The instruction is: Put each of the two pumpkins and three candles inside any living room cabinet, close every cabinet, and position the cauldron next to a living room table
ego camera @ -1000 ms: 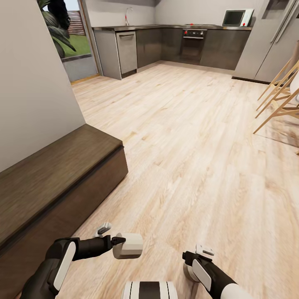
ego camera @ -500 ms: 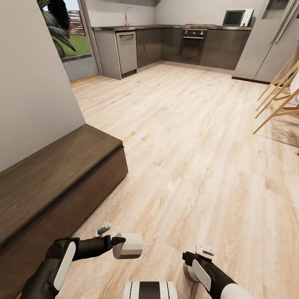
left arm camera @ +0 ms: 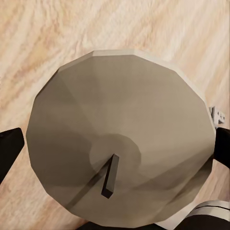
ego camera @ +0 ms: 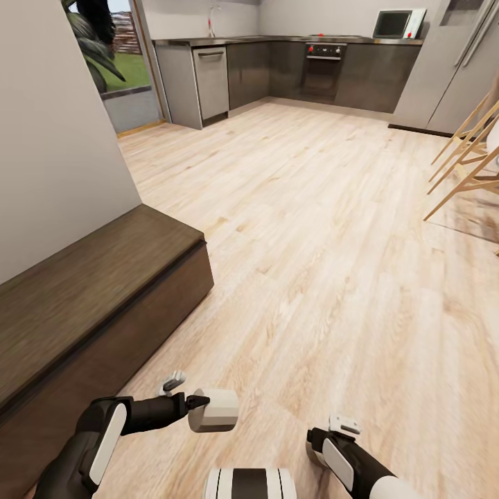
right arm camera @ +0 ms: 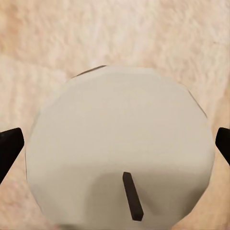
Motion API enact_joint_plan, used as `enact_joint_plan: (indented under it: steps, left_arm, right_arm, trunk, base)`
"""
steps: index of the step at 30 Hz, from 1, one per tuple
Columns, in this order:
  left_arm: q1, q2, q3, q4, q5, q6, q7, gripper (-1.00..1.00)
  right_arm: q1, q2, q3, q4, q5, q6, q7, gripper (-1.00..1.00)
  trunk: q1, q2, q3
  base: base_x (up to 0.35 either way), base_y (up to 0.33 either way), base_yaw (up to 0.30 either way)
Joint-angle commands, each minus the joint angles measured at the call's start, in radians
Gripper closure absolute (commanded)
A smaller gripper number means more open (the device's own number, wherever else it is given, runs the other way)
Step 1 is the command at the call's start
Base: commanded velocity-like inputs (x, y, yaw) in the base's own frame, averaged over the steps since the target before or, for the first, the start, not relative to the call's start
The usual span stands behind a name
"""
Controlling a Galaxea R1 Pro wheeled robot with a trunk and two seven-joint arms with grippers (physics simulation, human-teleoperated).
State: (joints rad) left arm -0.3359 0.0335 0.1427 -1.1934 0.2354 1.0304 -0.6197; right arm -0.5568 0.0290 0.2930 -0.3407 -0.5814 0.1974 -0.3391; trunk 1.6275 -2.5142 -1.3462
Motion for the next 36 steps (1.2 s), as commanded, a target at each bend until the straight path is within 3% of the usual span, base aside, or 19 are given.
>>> enact_joint_plan:
  steps: [1,7,8,36]
  left_arm:
    - [0.000,0.000,0.000,0.000,0.001,0.000,0.000,1.00]
    - [0.000,0.000,0.000,0.000,0.001,0.000,0.000,1.00]
    - [0.000,0.000,0.000,0.000,0.001,0.000,0.000,1.00]
    - [0.000,0.000,0.000,0.000,0.001,0.002,0.000,1.00]
  right_arm:
    - [0.000,0.000,0.000,0.000,0.000,0.000,0.000,-1.00]
    - [0.000,-0.001,-0.001,0.000,-0.002,-0.003,0.000,-1.00]
    - [0.000,-0.001,-0.001,0.000,-0.003,-0.004,0.000,1.00]
    - [0.000,-0.002,-0.002,0.000,-0.011,-0.006,0.002,1.00]
  trunk:
    - [0.000,0.000,0.000]
    - [0.000,0.000,0.000]
    - [0.000,0.000,0.000]
    - [0.000,0.000,0.004]
  base:
    - [0.000,0.000,0.000]
    - [0.000,0.000,0.000]
    - [0.000,0.000,0.000]
    - [0.000,0.000,0.000]
